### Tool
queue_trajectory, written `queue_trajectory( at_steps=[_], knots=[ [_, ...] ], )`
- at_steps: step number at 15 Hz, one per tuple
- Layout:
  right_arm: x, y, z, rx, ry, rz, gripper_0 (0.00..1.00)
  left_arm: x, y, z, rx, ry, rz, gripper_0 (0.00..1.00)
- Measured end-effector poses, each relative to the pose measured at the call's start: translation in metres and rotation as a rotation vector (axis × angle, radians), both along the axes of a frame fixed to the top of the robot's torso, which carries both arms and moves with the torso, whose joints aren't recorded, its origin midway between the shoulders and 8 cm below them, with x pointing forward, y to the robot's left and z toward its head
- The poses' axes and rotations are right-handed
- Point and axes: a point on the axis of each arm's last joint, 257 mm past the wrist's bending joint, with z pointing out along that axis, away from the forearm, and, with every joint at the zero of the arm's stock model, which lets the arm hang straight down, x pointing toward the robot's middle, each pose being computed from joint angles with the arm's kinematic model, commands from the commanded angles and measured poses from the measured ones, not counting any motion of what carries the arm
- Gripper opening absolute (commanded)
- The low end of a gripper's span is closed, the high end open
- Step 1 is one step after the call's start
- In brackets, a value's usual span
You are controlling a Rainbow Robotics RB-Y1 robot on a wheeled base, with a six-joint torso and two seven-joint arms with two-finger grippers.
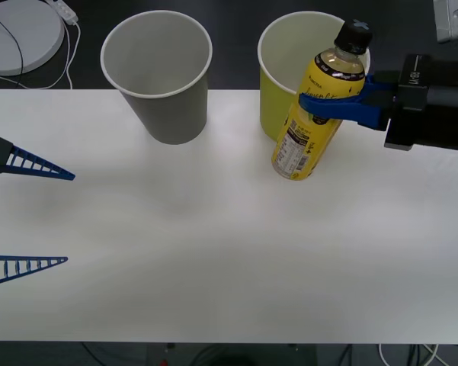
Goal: Put the can into the green bin and the plastic bottle into the gray bin
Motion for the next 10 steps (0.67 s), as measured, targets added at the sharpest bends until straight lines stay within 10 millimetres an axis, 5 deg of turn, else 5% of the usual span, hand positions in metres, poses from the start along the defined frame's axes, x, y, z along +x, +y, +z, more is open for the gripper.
queue_trajectory(
  at_steps=[10],
  knots=[
    [0.021, 0.033, 0.025, -0.084, 0.009, 0.024, 0.0, 0.0, 0.0, 0.0, 0.0, 0.0, 0.0, 1.0]
  ],
)
